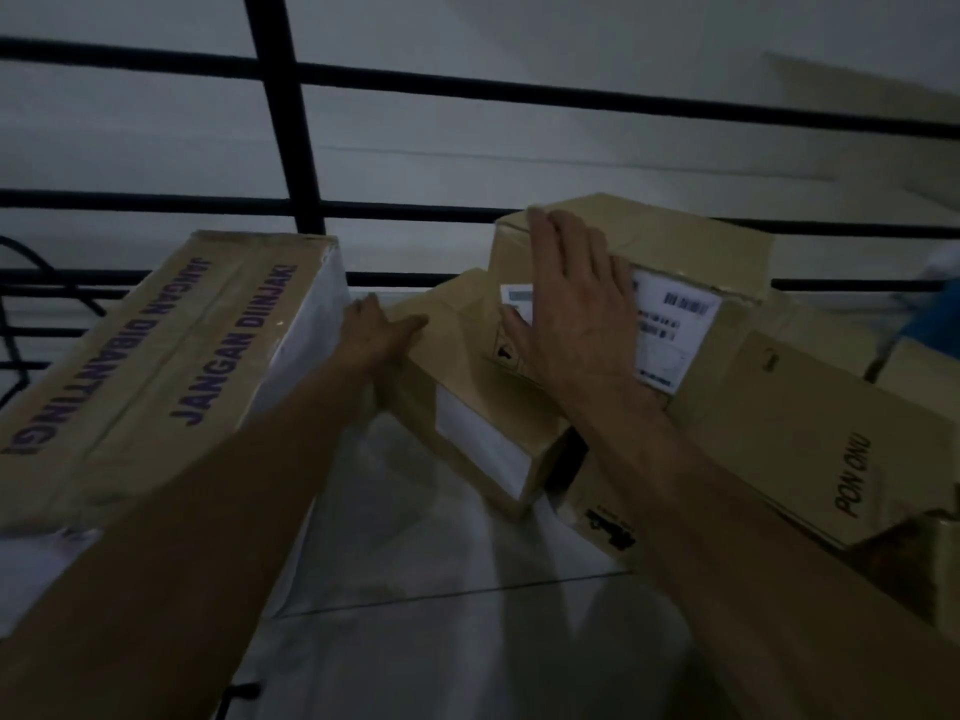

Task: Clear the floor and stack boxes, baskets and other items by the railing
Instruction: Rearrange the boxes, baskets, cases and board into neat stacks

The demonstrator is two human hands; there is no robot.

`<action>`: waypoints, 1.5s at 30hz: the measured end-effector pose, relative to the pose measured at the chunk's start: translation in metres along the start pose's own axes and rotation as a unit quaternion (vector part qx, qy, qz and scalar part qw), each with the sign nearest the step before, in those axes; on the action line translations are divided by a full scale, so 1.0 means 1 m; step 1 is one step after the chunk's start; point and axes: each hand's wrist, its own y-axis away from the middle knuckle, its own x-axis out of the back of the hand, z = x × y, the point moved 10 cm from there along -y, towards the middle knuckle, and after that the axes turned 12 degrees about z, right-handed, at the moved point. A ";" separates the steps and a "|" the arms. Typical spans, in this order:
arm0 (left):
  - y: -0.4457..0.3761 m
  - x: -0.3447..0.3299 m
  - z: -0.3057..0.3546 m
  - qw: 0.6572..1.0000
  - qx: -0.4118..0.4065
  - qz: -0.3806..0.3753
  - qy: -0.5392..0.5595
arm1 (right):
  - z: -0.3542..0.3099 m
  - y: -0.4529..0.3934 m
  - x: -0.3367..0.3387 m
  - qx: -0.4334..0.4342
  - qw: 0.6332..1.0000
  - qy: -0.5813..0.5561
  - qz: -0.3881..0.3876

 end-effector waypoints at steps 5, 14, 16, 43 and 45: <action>-0.012 -0.023 -0.021 0.999 -0.021 -0.016 -0.043 | 0.031 0.012 -0.012 -0.039 0.991 0.128 -0.022; 0.035 0.002 -0.040 0.967 0.015 -0.080 -0.243 | 0.105 0.030 -0.003 -0.125 0.974 0.162 -0.099; 0.048 0.005 -0.039 0.932 -0.034 -0.111 -0.343 | 0.107 0.030 -0.001 -0.136 0.974 0.146 -0.109; 0.115 -0.007 0.009 0.851 -0.259 -0.025 -0.457 | 0.020 0.138 -0.080 -0.227 0.851 -0.085 -0.466; 0.100 0.006 0.016 0.866 -0.241 0.001 -0.438 | 0.020 0.135 -0.085 -0.237 0.852 -0.083 -0.459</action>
